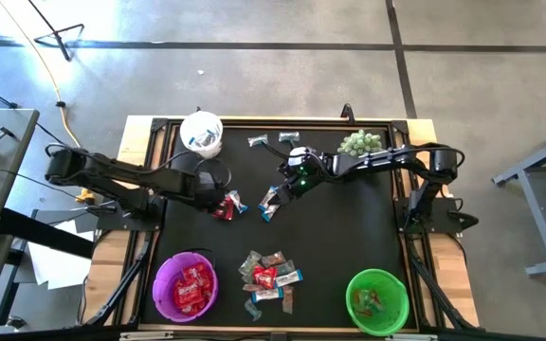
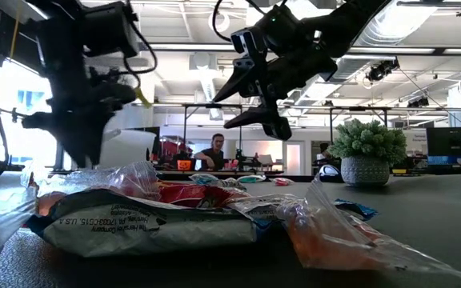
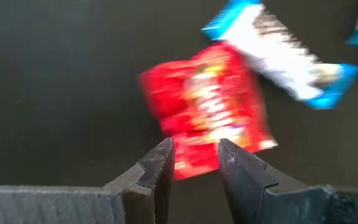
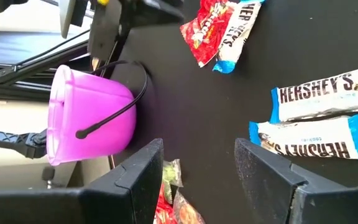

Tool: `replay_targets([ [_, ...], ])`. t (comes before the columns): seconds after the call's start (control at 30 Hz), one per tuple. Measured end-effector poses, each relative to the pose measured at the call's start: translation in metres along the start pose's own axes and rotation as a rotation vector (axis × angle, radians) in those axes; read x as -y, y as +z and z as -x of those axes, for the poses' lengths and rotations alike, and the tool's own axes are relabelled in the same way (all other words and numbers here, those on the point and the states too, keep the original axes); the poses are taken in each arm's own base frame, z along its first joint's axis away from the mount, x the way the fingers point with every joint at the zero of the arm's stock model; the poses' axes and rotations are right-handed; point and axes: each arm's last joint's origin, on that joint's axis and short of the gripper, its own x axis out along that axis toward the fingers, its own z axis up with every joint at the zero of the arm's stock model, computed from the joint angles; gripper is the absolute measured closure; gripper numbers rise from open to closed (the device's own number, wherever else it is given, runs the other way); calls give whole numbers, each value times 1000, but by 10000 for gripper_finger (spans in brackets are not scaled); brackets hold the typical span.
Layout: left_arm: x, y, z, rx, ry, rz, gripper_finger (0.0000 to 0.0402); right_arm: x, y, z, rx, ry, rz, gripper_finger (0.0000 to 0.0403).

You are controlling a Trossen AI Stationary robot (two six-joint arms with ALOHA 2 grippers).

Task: Sort candy
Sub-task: Put the red candy into the violet bucket

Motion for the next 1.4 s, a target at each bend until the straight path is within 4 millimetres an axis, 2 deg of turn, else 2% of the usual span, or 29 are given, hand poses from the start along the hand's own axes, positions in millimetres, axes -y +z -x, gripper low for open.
replay_targets([
  [0.1, -7, -5, 5, 9, 64, 29, 291, 0, 0, 0, -2, -2, 6, 208],
  [0.23, -1, -8, 4, 28, 25, 42, 291, 0, 0, 0, -3, -2, 7, 208],
  [0.3, 0, -10, 1, 36, 12, 62, 291, 0, 0, 0, -6, 1, 6, 208],
  [0.43, -14, -19, -12, 40, 57, 173, 291, 0, 0, 0, -10, 3, 8, 208],
  [0.67, -11, -22, -27, 94, -168, 257, 291, 1, 0, 1, -29, 15, 1, 208],
  [0.9, -20, -25, -35, 115, -157, 310, 291, 1, 0, 1, -41, 25, -9, 208],
  [1.4, -27, -26, -48, 213, -296, 429, 291, 2, 0, 1, -47, 23, -13, 208],
])
